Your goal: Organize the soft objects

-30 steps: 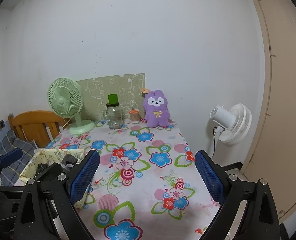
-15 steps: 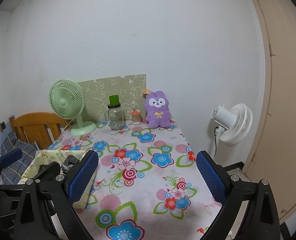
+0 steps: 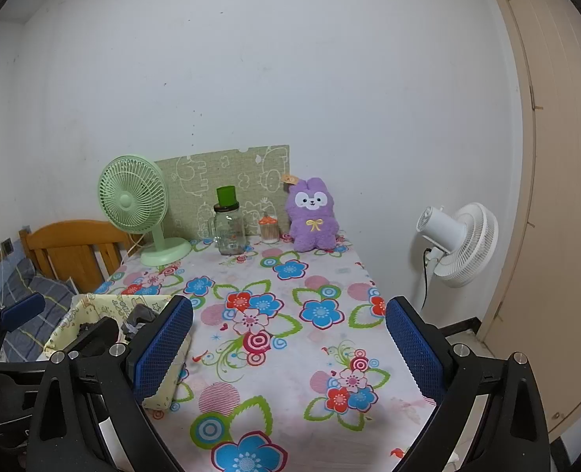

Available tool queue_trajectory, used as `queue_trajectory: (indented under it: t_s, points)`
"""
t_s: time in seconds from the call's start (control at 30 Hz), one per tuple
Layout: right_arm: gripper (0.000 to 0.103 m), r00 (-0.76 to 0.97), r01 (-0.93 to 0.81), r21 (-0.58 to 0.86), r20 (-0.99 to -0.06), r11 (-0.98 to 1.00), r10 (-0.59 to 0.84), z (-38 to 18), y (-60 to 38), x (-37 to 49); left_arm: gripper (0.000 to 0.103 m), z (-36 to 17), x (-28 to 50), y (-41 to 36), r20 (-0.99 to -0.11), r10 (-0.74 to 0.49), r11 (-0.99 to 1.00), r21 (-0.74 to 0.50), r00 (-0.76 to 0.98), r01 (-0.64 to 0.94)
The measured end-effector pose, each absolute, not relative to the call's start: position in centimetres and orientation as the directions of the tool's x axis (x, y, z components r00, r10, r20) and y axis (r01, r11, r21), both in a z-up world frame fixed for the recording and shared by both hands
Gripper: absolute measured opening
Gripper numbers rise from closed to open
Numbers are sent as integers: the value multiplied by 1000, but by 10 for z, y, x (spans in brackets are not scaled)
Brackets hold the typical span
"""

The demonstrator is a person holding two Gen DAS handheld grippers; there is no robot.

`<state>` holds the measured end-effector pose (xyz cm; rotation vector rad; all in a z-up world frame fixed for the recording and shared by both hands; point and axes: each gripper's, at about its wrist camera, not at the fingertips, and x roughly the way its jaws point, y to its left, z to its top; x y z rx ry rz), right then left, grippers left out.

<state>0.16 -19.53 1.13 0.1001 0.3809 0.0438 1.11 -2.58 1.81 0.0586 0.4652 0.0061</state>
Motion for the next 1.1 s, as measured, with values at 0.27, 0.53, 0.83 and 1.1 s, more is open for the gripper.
queue_trajectory:
  t_s: [0.27, 0.53, 0.83, 1.1]
  points:
    - [100, 925, -22, 117, -375, 993, 65, 10, -193, 3, 103, 18, 12, -25, -453, 22, 998, 60, 891, 6]
    - [100, 925, -20, 116, -374, 993, 63, 9, -192, 4, 103, 17, 11, -25, -450, 22, 998, 56, 893, 3]
    - [101, 925, -21, 119, -373, 993, 64, 9, -193, 5, 103, 17, 10, -24, -450, 23, 998, 56, 893, 3]
    - [101, 926, -21, 119, -371, 993, 64, 9, -194, 5, 103, 18, 10, -25, -442, 30, 998, 63, 896, -2]
